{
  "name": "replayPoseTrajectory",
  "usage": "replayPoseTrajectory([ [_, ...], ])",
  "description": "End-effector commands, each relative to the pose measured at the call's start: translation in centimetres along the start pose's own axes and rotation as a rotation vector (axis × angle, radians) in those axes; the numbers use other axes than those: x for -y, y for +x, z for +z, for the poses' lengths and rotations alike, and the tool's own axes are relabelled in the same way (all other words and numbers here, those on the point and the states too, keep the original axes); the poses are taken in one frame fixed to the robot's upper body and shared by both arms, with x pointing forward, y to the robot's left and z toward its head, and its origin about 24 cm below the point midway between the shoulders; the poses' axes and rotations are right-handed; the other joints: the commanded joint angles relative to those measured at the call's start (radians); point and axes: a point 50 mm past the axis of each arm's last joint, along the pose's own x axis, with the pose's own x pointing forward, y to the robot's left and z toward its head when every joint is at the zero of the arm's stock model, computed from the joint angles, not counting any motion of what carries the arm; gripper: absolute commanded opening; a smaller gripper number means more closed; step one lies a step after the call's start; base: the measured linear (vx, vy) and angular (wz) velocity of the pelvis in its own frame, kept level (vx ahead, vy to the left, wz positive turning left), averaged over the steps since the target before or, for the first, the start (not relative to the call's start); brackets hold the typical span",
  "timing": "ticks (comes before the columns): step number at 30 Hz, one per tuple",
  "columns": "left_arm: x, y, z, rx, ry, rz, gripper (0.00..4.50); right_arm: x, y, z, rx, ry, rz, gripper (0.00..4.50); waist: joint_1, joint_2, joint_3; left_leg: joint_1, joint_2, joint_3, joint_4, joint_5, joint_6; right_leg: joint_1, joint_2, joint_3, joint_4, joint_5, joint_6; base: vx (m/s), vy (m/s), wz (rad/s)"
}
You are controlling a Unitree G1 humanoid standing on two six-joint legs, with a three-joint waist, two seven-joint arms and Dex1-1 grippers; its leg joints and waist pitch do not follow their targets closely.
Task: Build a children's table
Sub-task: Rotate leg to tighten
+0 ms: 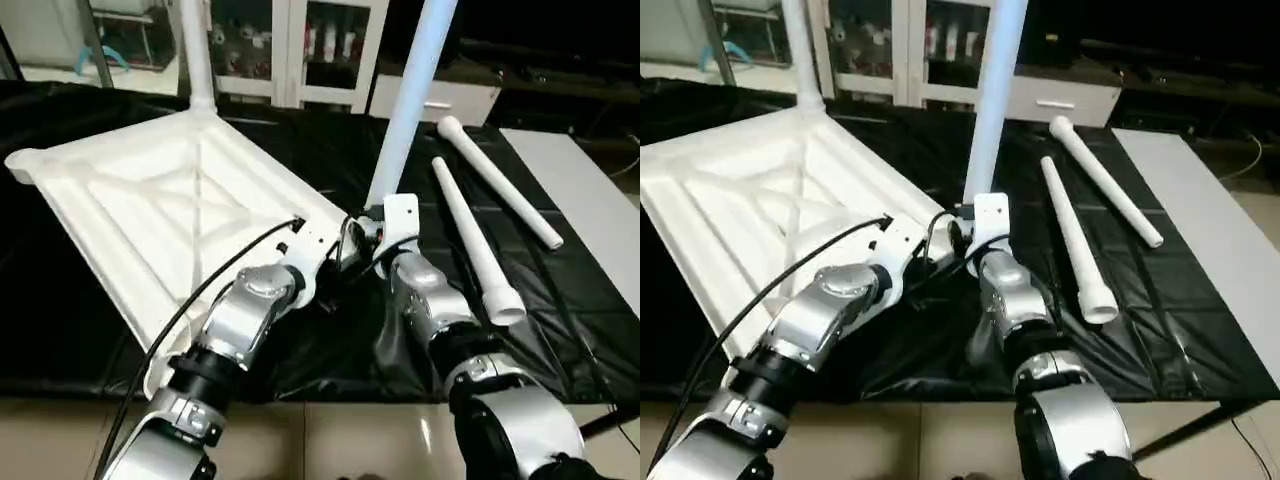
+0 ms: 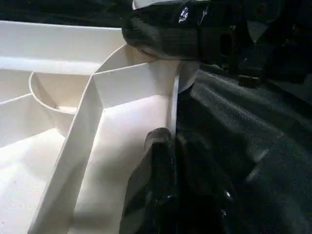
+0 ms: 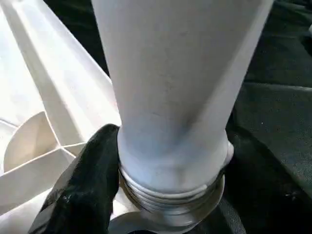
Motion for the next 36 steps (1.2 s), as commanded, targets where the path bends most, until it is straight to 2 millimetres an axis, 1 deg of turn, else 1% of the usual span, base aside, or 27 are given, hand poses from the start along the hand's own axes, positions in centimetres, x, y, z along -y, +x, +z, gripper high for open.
replayPoseTrajectory([
  [1, -1.1, -0.3, -0.2, -0.006, 0.013, 0.072, 0.0, -2.8, 0.0, -0.4, -0.001, 0.007, 0.141, 2.74, 0.004, 0.01, -0.07, -0.011, 0.013, 0.003, -0.068, -0.143, 0.059, 0.072, -0.05, 0.049, -0.063, -0.228, -0.162, 0.0, 0.0, 0.0],
  [2, -1.1, -0.4, -0.3, -0.009, 0.018, 0.065, 0.0, -2.8, 0.0, -0.2, 0.014, 0.013, 0.157, 2.74, 0.003, 0.011, -0.069, -0.008, 0.014, 0.003, -0.069, -0.151, 0.056, 0.069, -0.05, 0.049, -0.065, -0.238, -0.16, 0.0, 0.0, 0.0],
  [3, -1.3, -0.5, -0.5, -0.012, 0.029, 0.05, 0.0, -2.5, -0.1, -0.1, 0.034, 0.016, 0.177, 3.09, 0.003, 0.013, -0.068, -0.008, 0.015, 0.003, -0.069, -0.153, 0.053, 0.068, -0.049, 0.049, -0.065, -0.24, -0.161, 0.0, 0.0, 0.0],
  [5, -1.3, -0.7, -0.6, -0.014, 0.036, 0.032, 0.0, -2.2, -0.2, 0.0, 0.045, 0.013, 0.196, 3.44, 0.003, 0.011, -0.067, -0.009, 0.014, 0.003, -0.07, -0.159, 0.055, 0.07, -0.049, 0.049, -0.066, -0.244, -0.16, 0.0, 0.0, 0.0],
  [7, -1.4, -1.4, -1.1, -0.015, 0.094, -0.066, 0.0, -0.9, -0.9, 0.2, 0.067, -0.006, 0.268, 3.53, 0.004, 0.014, -0.063, -0.008, 0.016, 0.003, -0.071, -0.172, 0.061, 0.069, -0.049, 0.05, -0.07, -0.256, -0.157, 0.0, 0.0, 0.0],
  [8, -1.3, -1.8, -1.4, -0.022, 0.112, -0.11, 0.0, -0.4, -1.3, 0.2, 0.071, -0.016, 0.304, 3.53, 0.007, 0.012, -0.063, -0.01, 0.017, 0.0, -0.074, -0.169, 0.069, 0.076, -0.049, 0.05, -0.071, -0.256, -0.147, 0.0, 0.0, 0.0],
  [9, -1.1, -2.3, -1.7, -0.016, 0.149, -0.187, 0.0, 0.1, -1.8, 0.3, 0.074, -0.042, 0.359, 3.78, 0.003, 0.016, -0.06, -0.009, 0.019, 0.0, -0.075, -0.172, 0.068, 0.069, -0.048, 0.052, -0.071, -0.262, -0.153, 0.0, 0.0, 0.0],
  [10, -1.0, -2.8, -2.1, -0.024, 0.173, -0.242, 0.0, 0.7, -2.3, 0.3, 0.074, -0.078, 0.398, 3.86, 0.003, 0.017, -0.06, -0.01, 0.021, -0.001, -0.077, -0.175, 0.063, 0.072, -0.05, 0.052, -0.071, -0.271, -0.158, 0.0, 0.0, 0.0],
  [11, -1.0, -3.0, -2.2, -0.027, 0.178, -0.256, 0.0, 0.8, -2.4, 0.3, 0.073, -0.086, 0.407, 3.86, 0.007, 0.018, -0.059, -0.007, 0.021, -0.003, -0.077, -0.171, 0.061, 0.073, -0.05, 0.051, -0.073, -0.271, -0.157, 0.0, 0.0, 0.0],
  [12, -0.9, -3.7, -2.7, -0.036, 0.201, -0.327, 0.0, 1.6, -3.2, 0.3, 0.059, -0.116, 0.469, 3.95, 0.007, 0.021, -0.057, -0.002, 0.023, -0.002, -0.078, -0.175, 0.06, 0.07, -0.047, 0.053, -0.072, -0.256, -0.169, 0.0, 0.0, 0.0],
  [13, -1.0, -4.3, -3.0, -0.048, 0.214, -0.372, 0.0, 2.3, -3.9, 0.3, 0.047, -0.143, 0.517, 4.06, 0.009, 0.021, -0.059, -0.003, 0.024, -0.001, -0.077, -0.172, 0.059, 0.07, -0.048, 0.054, -0.068, -0.247, -0.173, 0.0, 0.0, 0.0],
  [14, -1.1, -4.8, -3.2, -0.056, 0.227, -0.408, 0.0, 2.8, -4.5, 0.4, 0.035, -0.167, 0.556, 4.19, 0.012, 0.024, -0.056, 0.0, 0.024, -0.001, -0.08, -0.187, 0.06, 0.071, -0.044, 0.053, -0.072, -0.25, -0.178, 0.0, 0.0, 0.0],
  [15, -1.2, -5.1, -3.3, -0.057, 0.237, -0.427, 0.0, 3.2, -4.8, 0.4, 0.03, -0.18, 0.578, 4.19, 0.015, 0.026, -0.053, 0.005, 0.026, 0.001, -0.08, -0.198, 0.057, 0.064, -0.046, 0.056, -0.071, -0.252, -0.186, 0.0, 0.0, 0.0],
  [17, -1.3, -5.5, -3.4, -0.061, 0.238, -0.457, 0.0, 3.7, -5.4, 0.5, 0.017, -0.207, 0.624, 4.39, 0.018, 0.027, -0.052, 0.005, 0.024, 0.003, -0.081, -0.222, 0.044, 0.063, -0.047, 0.056, -0.075, -0.29, -0.187, 0.0, 0.0, 0.0],
  [18, -1.4, -5.9, -3.4, -0.058, 0.242, -0.488, 0.0, 4.0, -5.9, 0.6, 0.002, -0.224, 0.658, 4.45, 0.023, 0.025, -0.051, 0.006, 0.025, 0.002, -0.082, -0.238, 0.038, 0.063, -0.048, 0.056, -0.08, -0.319, -0.177, 0.0, 0.0, 0.0],
  [19, -1.4, -6.2, -3.4, -0.056, 0.245, -0.512, 0.0, 4.3, -6.3, 0.6, -0.011, -0.236, 0.684, 4.45, 0.029, 0.027, -0.05, 0.008, 0.025, 0.0, -0.083, -0.247, 0.036, 0.065, -0.049, 0.057, -0.081, -0.334, -0.167, 0.0, 0.0, 0.0],
  [20, -1.4, -6.8, -3.5, -0.057, 0.248, -0.56, 0.0, 4.7, -7.1, 0.6, -0.039, -0.264, 0.745, 4.45, 0.028, 0.027, -0.05, 0.006, 0.026, 0.0, -0.083, -0.244, 0.035, 0.064, -0.05, 0.058, -0.079, -0.331, -0.167, 0.0, 0.0, 0.0],
  [21, -1.5, -7.3, -3.5, -0.06, 0.258, -0.605, 0.0, 5.2, -8.0, 0.6, -0.081, -0.289, 0.805, 4.45, 0.035, 0.026, -0.052, 0.006, 0.026, -0.001, -0.083, -0.232, 0.035, 0.068, -0.049, 0.058, -0.077, -0.317, -0.166, 0.0, 0.0, 0.0],
  [22, -1.5, -7.3, -3.5, -0.06, 0.258, -0.605, 0.0, 5.2, -8.0, 0.6, -0.081, -0.289, 0.805, 4.45, 0.036, 0.028, -0.051, 0.005, 0.026, -0.001, -0.084, -0.23, 0.041, 0.068, -0.046, 0.058, -0.076, -0.299, -0.17, 0.0, 0.0, 0.0],
  [23, -1.7, -7.6, -3.5, -0.065, 0.27, -0.628, 0.0, 5.5, -8.7, 0.5, -0.122, -0.309, 0.852, 4.45, 0.032, 0.025, -0.05, 0.001, 0.025, 0.0, -0.084, -0.228, 0.043, 0.068, -0.046, 0.058, -0.075, -0.296, -0.17, 0.0, 0.0, 0.0],
  [24, -1.8, -7.9, -3.4, -0.07, 0.282, -0.645, 0.0, 5.8, -9.4, 0.4, -0.164, -0.323, 0.896, 4.45, 0.037, 0.025, -0.052, 0.001, 0.024, -0.002, -0.083, -0.22, 0.044, 0.072, -0.045, 0.056, -0.076, -0.299, -0.166, 0.0, 0.0, 0.0],
  [25, -1.8, -7.9, -3.4, -0.07, 0.282, -0.647, 0.0, 5.7, -9.6, 0.3, -0.175, -0.329, 0.909, 4.45, 0.035, 0.024, -0.05, -0.001, 0.026, -0.002, -0.083, -0.21, 0.046, 0.071, -0.047, 0.058, -0.073, -0.291, -0.169, 0.0, 0.0, 0.0],
  [26, -1.8, -8.0, -3.4, -0.07, 0.282, -0.649, 0.0, 5.7, -9.6, 0.3, -0.179, -0.332, 0.913, 4.45, 0.034, 0.023, -0.049, -0.004, 0.025, -0.002, -0.085, -0.211, 0.046, 0.072, -0.047, 0.057, -0.074, -0.3, -0.168, 0.0, 0.0, 0.0],
  [28, -1.9, -7.9, -3.3, -0.07, 0.285, -0.646, 0.0, 5.6, -9.6, 0.2, -0.184, -0.34, 0.917, 4.45, 0.032, 0.021, -0.049, -0.003, 0.024, -0.003, -0.082, -0.229, 0.036, 0.069, -0.051, 0.056, -0.081, -0.358, -0.157, 0.0, 0.0, 0.0],
  [30, -1.9, -7.7, -3.3, -0.066, 0.291, -0.638, 0.0, 5.2, -9.4, 0.1, -0.19, -0.348, 0.923, 4.45, 0.031, 0.02, -0.049, -0.001, 0.024, -0.003, -0.083, -0.235, 0.032, 0.066, -0.051, 0.056, -0.084, -0.383, -0.151, 0.0, 0.0, 0.0],
  [33, -1.8, -7.6, -3.3, -0.064, 0.292, -0.634, 0.0, 4.9, -9.3, 0.0, -0.194, -0.351, 0.932, 4.45, 0.031, 0.019, -0.049, -0.001, 0.025, -0.004, -0.083, -0.23, 0.03, 0.066, -0.051, 0.056, -0.084, -0.386, -0.146, 0.0, 0.0, 0.0],
  [36, -1.8, -7.6, -3.2, -0.056, 0.291, -0.632, 0.0, 4.4, -9.0, 0.0, -0.185, -0.356, 0.93, 4.45, 0.032, 0.018, -0.05, -0.002, 0.026, -0.005, -0.083, -0.215, 0.029, 0.066, -0.05, 0.056, -0.078, -0.355, -0.151, 0.0, 0.0, 0.0],
])
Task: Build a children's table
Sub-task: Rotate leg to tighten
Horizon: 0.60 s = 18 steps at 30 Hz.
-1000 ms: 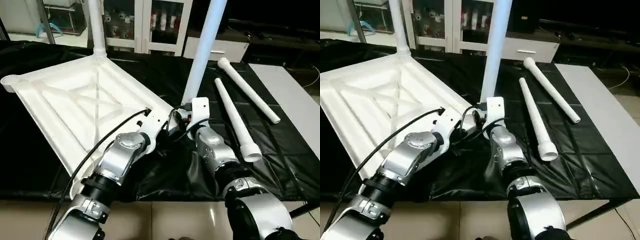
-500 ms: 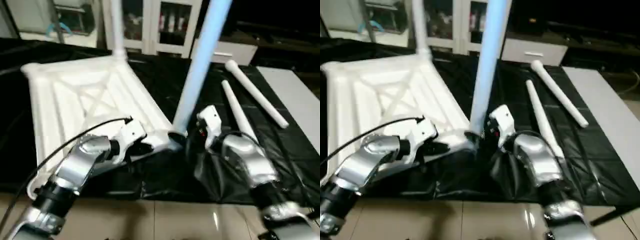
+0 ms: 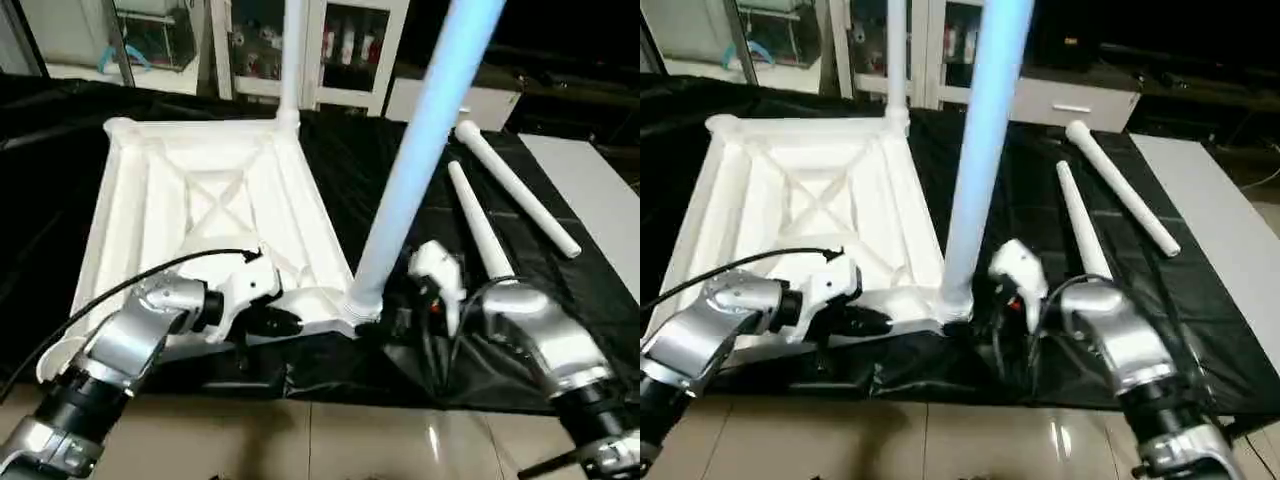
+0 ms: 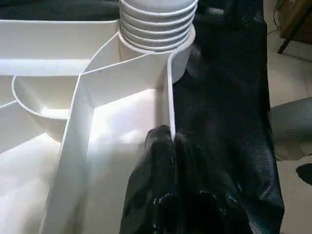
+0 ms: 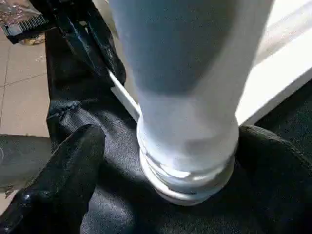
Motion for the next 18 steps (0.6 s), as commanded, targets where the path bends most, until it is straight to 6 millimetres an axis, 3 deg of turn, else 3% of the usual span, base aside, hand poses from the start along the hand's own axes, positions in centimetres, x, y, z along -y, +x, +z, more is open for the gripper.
replayPoseTrajectory([
  [1, 0.47, 0.76, 0.52, 0.009, 0.028, -0.056, 0.0, 0.19, 0.09, 0.47, -0.002, -0.022, -0.011, 4.45, -0.004, 0.014, -0.053, -0.003, 0.025, -0.002, -0.082, -0.214, 0.029, 0.062, -0.052, 0.054, -0.077, -0.344, -0.158, 0.0, 0.0, 0.0],
  [9, 0.42, 0.79, 0.44, 0.012, 0.028, -0.046, 0.0, 0.25, 0.4, 0.44, 0.002, -0.006, -0.012, 4.45, -0.003, 0.013, -0.053, -0.002, 0.024, -0.001, -0.082, -0.223, 0.026, 0.063, -0.052, 0.055, -0.078, -0.346, -0.159, 0.0, 0.0, 0.0],
  [18, 0.42, 0.79, 0.34, 0.008, 0.025, -0.05, 0.0, 0.28, 0.4, 0.32, 0.01, 0.007, -0.013, 3.58, -0.002, 0.015, -0.055, -0.002, 0.024, -0.001, -0.081, -0.208, 0.026, 0.064, -0.052, 0.055, -0.076, -0.326, -0.161, 0.0, 0.0, 0.0],
])
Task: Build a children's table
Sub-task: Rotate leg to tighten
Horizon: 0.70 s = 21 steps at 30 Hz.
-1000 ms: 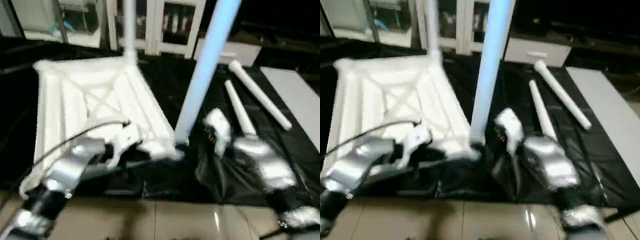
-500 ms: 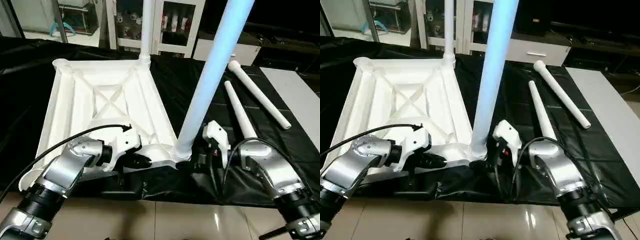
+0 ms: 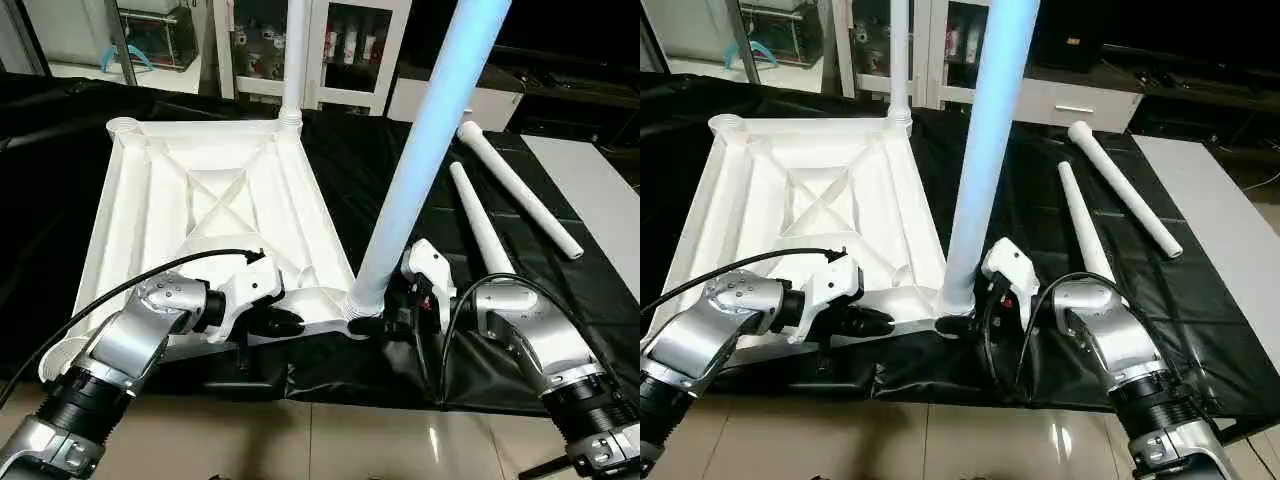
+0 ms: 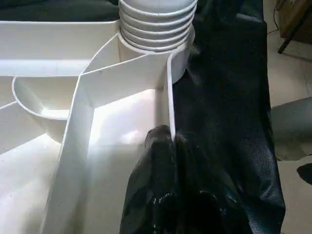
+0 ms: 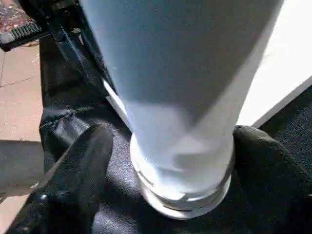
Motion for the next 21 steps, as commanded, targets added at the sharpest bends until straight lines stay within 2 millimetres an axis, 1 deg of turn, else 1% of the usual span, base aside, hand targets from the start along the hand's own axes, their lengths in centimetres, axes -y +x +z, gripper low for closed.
replayPoseTrajectory([
  [1, 0.4, 0.7, 0.3, 0.006, 0.019, -0.048, 0.0, 0.1, -0.1, 0.1, 0.002, 0.007, 0.0, 3.5, -0.004, 0.015, -0.055, -0.002, 0.024, -0.001, -0.081, -0.209, 0.026, 0.064, -0.051, 0.055, -0.075, -0.321, -0.164, 0.0, 0.0, 0.0],
  [2, 0.4, 0.7, 0.3, 0.005, 0.018, -0.049, 0.0, 0.2, -0.1, 0.0, 0.003, 0.01, -0.002, 3.5, -0.004, 0.016, -0.056, -0.002, 0.024, 0.0, -0.081, -0.208, 0.026, 0.064, -0.052, 0.055, -0.075, -0.318, -0.166, 0.0, 0.0, 0.0],
  [4, 0.4, 0.7, 0.3, 0.004, 0.018, -0.05, 0.0, 0.2, -0.1, -0.1, 0.002, 0.01, -0.004, 3.23, -0.004, 0.016, -0.056, -0.002, 0.024, 0.0, -0.08, -0.202, 0.026, 0.065, -0.051, 0.055, -0.073, -0.299, -0.173, 0.0, 0.0, 0.0],
  [5, 0.4, 0.7, 0.3, 0.004, 0.018, -0.051, 0.0, 0.1, -0.1, -0.1, 0.002, 0.011, -0.003, 3.23, -0.003, 0.017, -0.057, -0.002, 0.024, 0.0, -0.08, -0.199, 0.026, 0.065, -0.052, 0.056, -0.072, -0.292, -0.177, 0.0, 0.0, 0.0],
  [6, 0.4, 0.7, 0.3, 0.004, 0.017, -0.053, 0.0, 0.1, -0.1, -0.1, 0.002, 0.012, -0.003, 3.07, -0.003, 0.017, -0.058, -0.002, 0.024, 0.0, -0.08, -0.195, 0.026, 0.066, -0.051, 0.055, -0.071, -0.282, -0.18, 0.0, 0.0, 0.0],
  [9, 0.5, 0.7, 0.2, 0.004, 0.016, -0.054, 0.0, 0.1, 0.0, -0.2, 0.001, 0.016, -0.001, 2.78, -0.002, 0.017, -0.058, -0.002, 0.024, 0.001, -0.079, -0.195, 0.027, 0.067, -0.052, 0.055, -0.071, -0.284, -0.18, 0.0, 0.0, 0.0],
  [15, 0.6, 0.8, 0.2, 0.003, 0.014, -0.061, 0.0, -0.2, 0.2, -1.0, -0.015, 0.026, -0.001, 2.7, -0.002, 0.015, -0.057, -0.002, 0.024, 0.0, -0.08, -0.206, 0.024, 0.066, -0.052, 0.055, -0.074, -0.314, -0.168, 0.0, 0.0, 0.0],
  [19, 0.6, 0.9, 0.2, 0.011, 0.008, -0.051, 0.0, 0.0, 0.7, -1.4, -0.014, 0.042, -0.051, 2.69, -0.005, 0.015, -0.057, -0.003, 0.024, -0.001, -0.081, -0.21, 0.02, 0.065, -0.053, 0.055, -0.075, -0.325, -0.167, 0.0, 0.0, 0.0],
  [21, 0.4, 1.2, 0.3, 0.027, -0.011, -0.024, 0.0, 0.5, 1.2, -1.6, -0.009, 0.064, -0.125, 2.69, -0.009, 0.014, -0.054, -0.002, 0.022, -0.001, -0.081, -0.242, 0.014, 0.063, -0.052, 0.054, -0.082, -0.377, -0.154, 0.0, 0.0, 0.0],
])
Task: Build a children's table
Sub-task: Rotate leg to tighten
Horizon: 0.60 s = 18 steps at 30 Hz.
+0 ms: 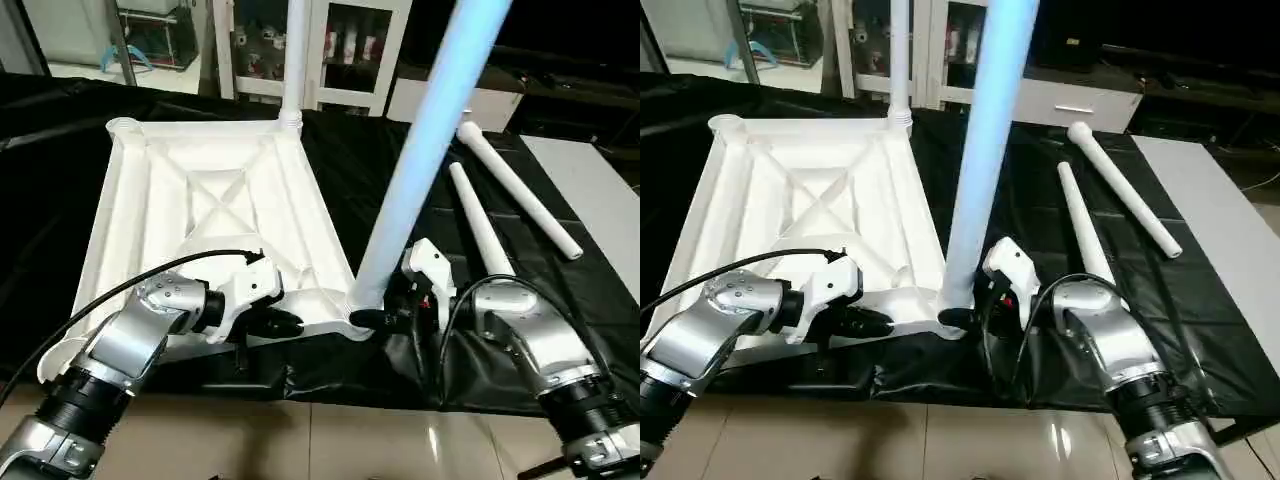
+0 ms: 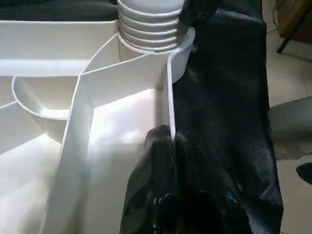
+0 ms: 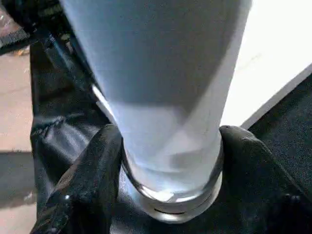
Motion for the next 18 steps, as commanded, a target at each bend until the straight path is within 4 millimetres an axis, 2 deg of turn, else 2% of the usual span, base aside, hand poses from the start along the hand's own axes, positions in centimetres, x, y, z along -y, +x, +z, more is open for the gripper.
replayPoseTrajectory([
  [1, 0.4, 1.3, 0.5, 0.025, -0.005, -0.016, 0.0, 0.5, 0.7, -1.2, -0.044, 0.033, -0.114, 2.69, -0.004, 0.015, -0.053, -0.004, 0.021, -0.002, -0.082, -0.25, 0.012, 0.061, -0.054, 0.053, -0.084, -0.397, -0.146, 0.0, 0.0, 0.0],
  [3, -0.2, 1.8, 0.6, 0.031, -0.034, 0.057, 0.0, 0.9, 1.5, -1.3, -0.03, 0.069, -0.189, 2.68, -0.009, 0.014, -0.048, 0.0, 0.018, -0.005, -0.082, -0.29, 0.003, 0.054, -0.054, 0.048, -0.1, -0.511, -0.106, 0.0, 0.0, 0.0],
  [4, -0.6, 2.1, 0.8, 0.034, -0.053, 0.104, 0.0, 1.0, 1.9, -1.3, -0.023, 0.091, -0.231, 2.68, -0.011, 0.012, -0.048, 0.0, 0.017, -0.006, -0.081, -0.298, 0.001, 0.056, -0.054, 0.045, -0.104, -0.542, -0.091, 0.0, 0.0, 0.0],
  [5, -1.2, 2.6, 1.0, 0.043, -0.082, 0.166, 0.0, 1.2, 2.6, -1.3, -0.009, 0.126, -0.284, 2.67, -0.017, 0.015, -0.045, 0.004, 0.015, -0.007, -0.079, -0.319, -0.003, 0.045, -0.053, 0.042, -0.111, -0.595, -0.071, -0.053, -0.002, 0.0],
  [6, -1.5, 3.0, 1.2, 0.049, -0.101, 0.204, 0.0, 1.2, 3.1, -1.3, -0.002, 0.148, -0.316, 2.67, -0.021, 0.014, -0.045, 0.009, 0.01, -0.01, -0.074, -0.339, -0.008, 0.042, -0.053, 0.033, -0.123, -0.655, -0.047, -0.053, -0.002, 0.0],
  [7, -1.8, 3.4, 1.5, 0.054, -0.117, 0.234, 0.0, 1.4, 3.7, -1.2, 0.003, 0.174, -0.358, 2.67, -0.022, 0.013, -0.047, 0.008, 0.009, -0.013, -0.073, -0.337, -0.009, 0.046, -0.056, 0.03, -0.127, -0.668, -0.036, -0.056, 0.007, -0.02],
  [8, -2.0, 3.8, 1.8, 0.058, -0.144, 0.266, 0.0, 1.5, 4.4, -1.1, 0.01, 0.2, -0.405, 2.67, -0.03, 0.011, -0.049, -0.001, 0.012, -0.017, -0.079, -0.328, -0.006, 0.054, -0.058, 0.026, -0.126, -0.659, -0.029, 0.0, 0.0, 0.0],
  [9, -2.1, 4.1, 1.9, 0.059, -0.157, 0.278, 0.0, 1.6, 4.8, -1.0, 0.012, 0.212, -0.428, 2.67, -0.036, 0.016, -0.047, -0.003, 0.015, -0.02, -0.082, -0.338, -0.008, 0.056, -0.057, 0.02, -0.131, -0.654, -0.025, 0.0, 0.0, 0.0],
  [10, -2.2, 4.3, 2.1, 0.06, -0.165, 0.286, 0.0, 1.6, 5.0, -1.0, 0.014, 0.219, -0.443, 2.67, -0.038, 0.016, -0.048, -0.004, 0.015, -0.022, -0.082, -0.343, -0.008, 0.059, -0.058, 0.017, -0.133, -0.65, -0.02, 0.0, 0.0, 0.0],
  [11, -2.6, 4.9, 2.5, 0.059, -0.193, 0.336, 0.0, 1.8, 6.0, -0.7, 0.017, 0.241, -0.503, 2.67, -0.043, 0.025, -0.044, 0.002, 0.019, -0.026, -0.085, -0.375, -0.01, 0.055, -0.059, 0.01, -0.137, -0.648, -0.025, 0.0, 0.0, 0.0],
  [12, -2.8, 5.2, 2.8, 0.057, -0.211, 0.369, 0.0, 1.9, 6.6, -0.4, 0.018, 0.253, -0.54, 2.67, -0.056, 0.032, -0.043, 0.012, 0.022, -0.032, -0.086, -0.43, -0.013, 0.055, -0.058, -0.004, -0.145, -0.63, -0.036, 0.0, 0.0, 0.0],
  [13, -3.6, 6.1, 3.4, 0.055, -0.245, 0.478, 0.0, 2.0, 7.9, 0.0, 0.014, 0.293, -0.64, 2.67, -0.061, 0.03, -0.044, 0.012, 0.022, -0.035, -0.087, -0.443, -0.013, 0.06, -0.059, -0.008, -0.148, -0.613, -0.039, 0.0, 0.0, 0.0],
  [14, -3.8, 6.2, 3.6, 0.056, -0.253, 0.506, 0.0, 2.1, 8.2, 0.1, 0.013, 0.304, -0.659, 2.67, -0.071, 0.032, -0.045, 0.012, 0.023, -0.038, -0.088, -0.449, -0.011, 0.063, -0.062, -0.01, -0.145, -0.577, -0.052, 0.0, 0.0, 0.0],
  [15, -4.1, 6.6, 3.9, 0.056, -0.265, 0.558, 0.0, 2.1, 8.7, 0.3, 0.003, 0.319, -0.713, 2.67, -0.072, 0.03, -0.046, 0.012, 0.023, -0.039, -0.087, -0.452, -0.01, 0.066, -0.061, -0.014, -0.145, -0.569, -0.052, 0.0, 0.0, 0.0],
  [16, -4.3, 7.0, 4.5, 0.068, -0.279, 0.608, 0.0, 2.2, 9.3, 0.6, 0.005, 0.351, -0.779, 2.67, -0.075, 0.027, -0.042, 0.018, 0.021, -0.035, -0.085, -0.461, 0.007, 0.062, -0.064, -0.02, -0.154, -0.571, -0.049, 0.0, 0.0, 0.0],
  [17, -4.3, 7.0, 4.5, 0.068, -0.279, 0.608, 0.0, 2.2, 9.3, 0.6, 0.005, 0.351, -0.779, 2.67, -0.077, 0.031, -0.039, 0.022, 0.021, -0.033, -0.084, -0.47, 0.01, 0.058, -0.067, -0.021, -0.157, -0.578, -0.049, 0.0, 0.0, 0.0],
  [18, -4.4, 7.3, 4.7, 0.077, -0.288, 0.632, 0.0, 2.1, 9.6, 0.8, 0.01, 0.375, -0.804, 2.66, -0.081, 0.032, -0.04, 0.022, 0.021, -0.034, -0.084, -0.479, 0.013, 0.061, -0.068, -0.026, -0.16, -0.58, -0.044, 0.0, 0.0, 0.0],
])
